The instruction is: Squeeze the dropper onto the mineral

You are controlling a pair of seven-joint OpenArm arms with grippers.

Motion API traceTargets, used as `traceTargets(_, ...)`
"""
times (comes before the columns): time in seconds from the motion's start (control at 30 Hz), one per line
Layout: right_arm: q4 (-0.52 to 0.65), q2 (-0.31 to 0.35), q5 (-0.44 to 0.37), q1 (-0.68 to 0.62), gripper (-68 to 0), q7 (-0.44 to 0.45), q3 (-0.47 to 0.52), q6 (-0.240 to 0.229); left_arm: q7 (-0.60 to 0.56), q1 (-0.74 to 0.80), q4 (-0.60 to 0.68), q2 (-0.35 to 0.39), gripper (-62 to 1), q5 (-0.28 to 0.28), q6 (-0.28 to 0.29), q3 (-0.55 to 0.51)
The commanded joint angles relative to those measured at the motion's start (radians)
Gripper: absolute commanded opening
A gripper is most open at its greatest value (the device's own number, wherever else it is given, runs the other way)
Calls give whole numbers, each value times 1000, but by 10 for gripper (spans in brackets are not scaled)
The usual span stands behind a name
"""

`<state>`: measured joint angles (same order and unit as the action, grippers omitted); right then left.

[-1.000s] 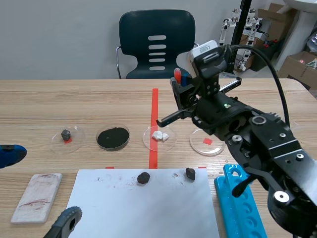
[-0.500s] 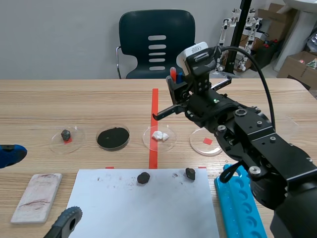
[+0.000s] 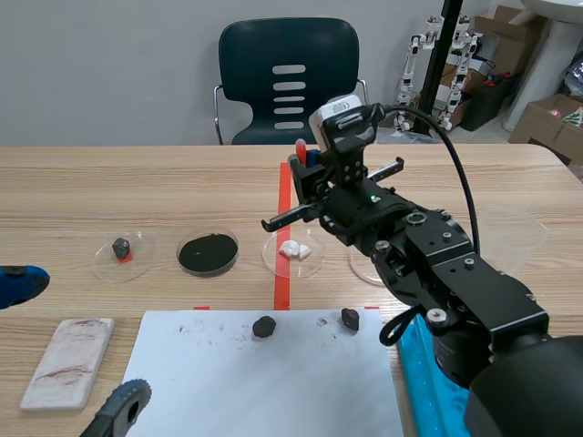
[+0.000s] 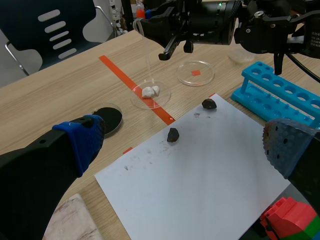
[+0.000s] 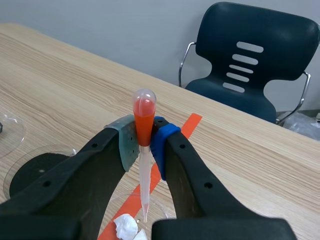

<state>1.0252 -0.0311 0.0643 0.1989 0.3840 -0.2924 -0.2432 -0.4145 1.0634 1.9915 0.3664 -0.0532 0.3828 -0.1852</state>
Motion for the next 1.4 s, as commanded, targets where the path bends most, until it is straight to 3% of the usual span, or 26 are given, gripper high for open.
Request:
traceTargets(0.0,9,-8,-3,17,-609,15,-3,2,-15,-3,13,0,14,-10,2,-6)
traceTargets(0.8,8,-8,-3,12,-609,10,-4,-39,-15,-3,13,0,14,-10,2,-6)
traceTargets(1.37,8,-8,-3,11,-616,7,-4,-38,-15,-3,13,0,14,-10,2,-6)
